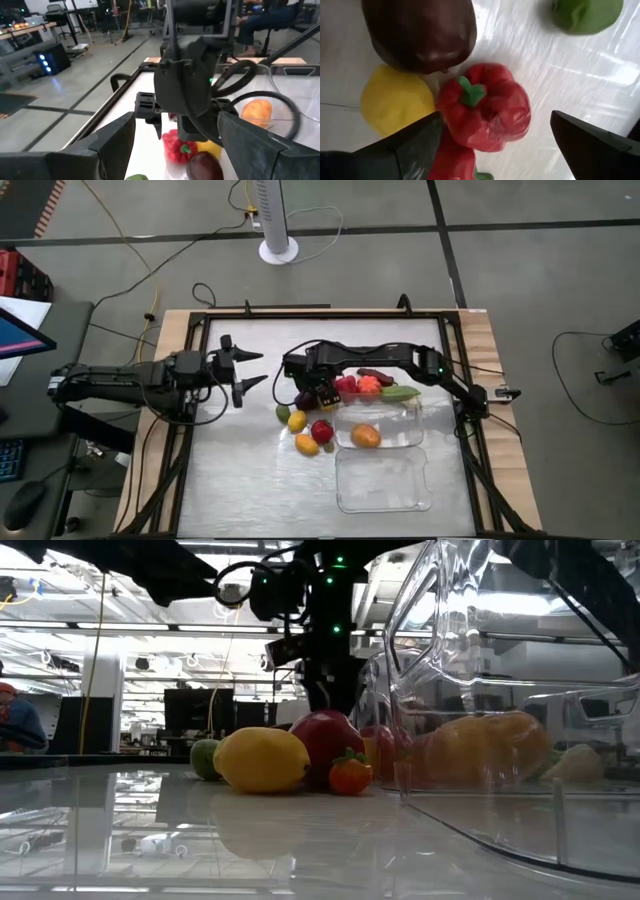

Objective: Sort produce into baskets
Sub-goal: Put the apple into the bottom transparent bin

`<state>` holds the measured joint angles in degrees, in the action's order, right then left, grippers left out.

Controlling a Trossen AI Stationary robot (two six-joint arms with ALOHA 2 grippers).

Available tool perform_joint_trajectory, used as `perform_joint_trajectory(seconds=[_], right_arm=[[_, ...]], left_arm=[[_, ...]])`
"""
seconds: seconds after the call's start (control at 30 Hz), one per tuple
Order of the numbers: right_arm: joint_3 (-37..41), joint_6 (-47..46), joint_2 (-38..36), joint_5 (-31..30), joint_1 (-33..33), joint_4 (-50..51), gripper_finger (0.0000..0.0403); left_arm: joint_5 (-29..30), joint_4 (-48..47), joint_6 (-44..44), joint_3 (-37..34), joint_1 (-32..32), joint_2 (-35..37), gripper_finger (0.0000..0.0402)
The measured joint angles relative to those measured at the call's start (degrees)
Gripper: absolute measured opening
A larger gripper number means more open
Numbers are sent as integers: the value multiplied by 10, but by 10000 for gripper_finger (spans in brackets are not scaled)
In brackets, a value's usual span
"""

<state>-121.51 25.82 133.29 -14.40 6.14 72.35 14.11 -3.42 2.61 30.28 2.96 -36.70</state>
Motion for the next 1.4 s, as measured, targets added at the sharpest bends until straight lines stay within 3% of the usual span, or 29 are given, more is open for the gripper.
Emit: perform_joint_trajectory(seconds=[0.2, 0.63, 0.73, 1.0, 1.4], right_arm=[[1, 2, 1, 17, 7, 15, 393], [8, 48, 1, 52, 9, -37, 393], [-12, 46, 4, 19, 1, -39, 393], [-83, 28, 2, 13, -14, 6, 393], [-37, 11, 2, 157, -43, -87, 391]], left_arm=[[0, -10, -2, 0, 0, 31, 269], [-15, -22, -12, 0, 0, 23, 269], [-15, -21, -7, 0, 0, 23, 269], [-15, -21, -7, 0, 0, 23, 269], [-15, -23, -7, 0, 0, 23, 269]])
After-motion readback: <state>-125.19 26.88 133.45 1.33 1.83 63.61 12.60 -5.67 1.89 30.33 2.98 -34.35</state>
